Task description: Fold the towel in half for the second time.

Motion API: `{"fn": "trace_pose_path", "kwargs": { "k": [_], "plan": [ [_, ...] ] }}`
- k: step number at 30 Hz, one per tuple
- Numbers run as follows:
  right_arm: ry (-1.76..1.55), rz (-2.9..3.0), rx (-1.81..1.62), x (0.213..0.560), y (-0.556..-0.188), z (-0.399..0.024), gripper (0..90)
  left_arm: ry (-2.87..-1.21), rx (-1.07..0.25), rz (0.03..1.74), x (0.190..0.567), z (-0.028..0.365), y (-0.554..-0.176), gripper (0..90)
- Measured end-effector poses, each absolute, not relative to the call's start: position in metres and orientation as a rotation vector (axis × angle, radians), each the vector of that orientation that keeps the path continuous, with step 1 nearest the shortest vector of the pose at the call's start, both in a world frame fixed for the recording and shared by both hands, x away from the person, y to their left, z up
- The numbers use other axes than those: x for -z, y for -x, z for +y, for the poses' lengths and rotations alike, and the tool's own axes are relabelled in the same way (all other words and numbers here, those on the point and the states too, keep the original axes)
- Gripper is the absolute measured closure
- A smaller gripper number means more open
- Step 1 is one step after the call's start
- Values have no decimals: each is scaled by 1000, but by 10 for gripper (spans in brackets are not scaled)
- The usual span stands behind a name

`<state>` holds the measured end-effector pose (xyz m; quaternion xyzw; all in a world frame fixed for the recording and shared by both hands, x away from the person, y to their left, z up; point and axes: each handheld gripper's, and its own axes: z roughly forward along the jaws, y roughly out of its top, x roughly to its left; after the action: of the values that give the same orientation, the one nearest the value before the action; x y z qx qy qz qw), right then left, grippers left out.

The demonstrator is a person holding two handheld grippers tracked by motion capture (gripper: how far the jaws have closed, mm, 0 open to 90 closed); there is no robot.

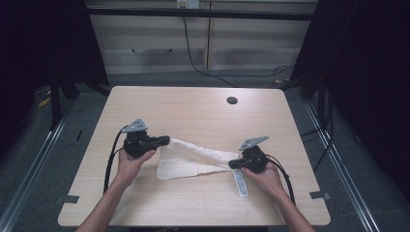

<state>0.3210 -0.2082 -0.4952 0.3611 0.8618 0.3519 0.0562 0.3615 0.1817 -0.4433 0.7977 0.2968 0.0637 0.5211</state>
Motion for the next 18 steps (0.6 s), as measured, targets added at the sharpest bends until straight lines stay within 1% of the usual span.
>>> {"fn": "trace_pose_path", "kwargs": {
  "k": [3,7,14,18],
  "plan": [
    [-1113,2606,-1069,495,-323,-209,883,-1961,-170,661,441,177,-349,875],
    [-1125,2596,-1070,496,-323,-209,883,-2012,-180,632,446,181,-335,875],
    [-1119,2599,-1060,495,-323,-208,883,-2050,-153,626,453,190,-317,875],
    [-1129,2601,-1065,495,-323,-208,883,-2092,-128,594,462,188,-305,875]
  ]
}}
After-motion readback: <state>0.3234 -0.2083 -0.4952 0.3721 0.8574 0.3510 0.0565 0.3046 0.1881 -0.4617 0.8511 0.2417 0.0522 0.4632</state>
